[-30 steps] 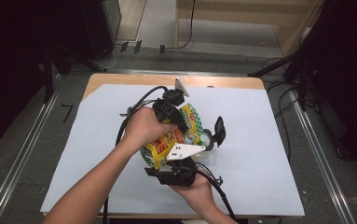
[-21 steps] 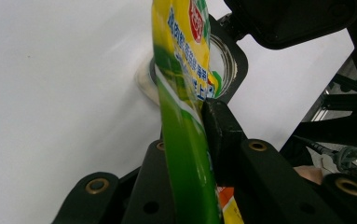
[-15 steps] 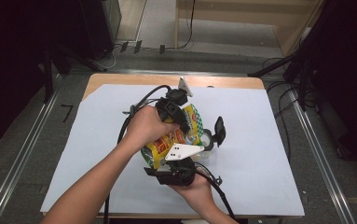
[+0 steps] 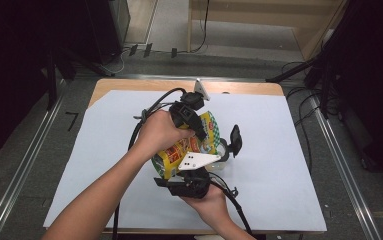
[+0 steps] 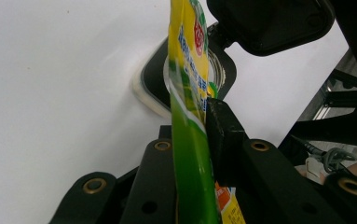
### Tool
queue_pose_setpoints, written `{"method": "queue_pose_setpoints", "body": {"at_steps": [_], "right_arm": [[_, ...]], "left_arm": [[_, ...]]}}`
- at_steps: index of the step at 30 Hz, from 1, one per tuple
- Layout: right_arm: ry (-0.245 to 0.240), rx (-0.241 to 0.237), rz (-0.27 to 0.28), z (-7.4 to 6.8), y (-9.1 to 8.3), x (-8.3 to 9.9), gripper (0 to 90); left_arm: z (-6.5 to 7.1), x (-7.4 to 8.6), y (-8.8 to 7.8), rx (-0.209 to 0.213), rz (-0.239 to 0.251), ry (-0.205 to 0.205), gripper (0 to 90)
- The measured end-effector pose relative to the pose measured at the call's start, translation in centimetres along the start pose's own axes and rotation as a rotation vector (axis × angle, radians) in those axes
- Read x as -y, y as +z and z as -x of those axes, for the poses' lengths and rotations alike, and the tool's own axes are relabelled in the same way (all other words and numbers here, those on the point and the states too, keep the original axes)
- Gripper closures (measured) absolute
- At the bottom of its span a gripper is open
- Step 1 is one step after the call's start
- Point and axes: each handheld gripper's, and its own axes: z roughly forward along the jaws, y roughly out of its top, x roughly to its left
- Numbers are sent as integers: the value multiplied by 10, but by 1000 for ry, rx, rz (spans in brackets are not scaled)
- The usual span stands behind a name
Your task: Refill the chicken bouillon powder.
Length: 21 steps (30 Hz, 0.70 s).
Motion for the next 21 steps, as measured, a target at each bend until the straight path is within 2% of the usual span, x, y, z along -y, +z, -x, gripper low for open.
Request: {"method": "queue_pose_setpoints", "body": {"at_steps": [5, 11, 17, 21], "right_arm": [[1, -13, 11, 0, -2, -1, 659], [16, -51, 31, 3, -4, 0, 665], [16, -38, 26, 6, -6, 4, 653], [34, -23, 14, 7, -5, 5, 607]], "left_arm": [[1, -3, 0, -6, -3, 7, 828], [-2, -4, 0, 11, -13, -1, 817], [1, -4, 7, 18, -29, 12, 828], [2, -4, 10, 12, -32, 9, 842]]}}
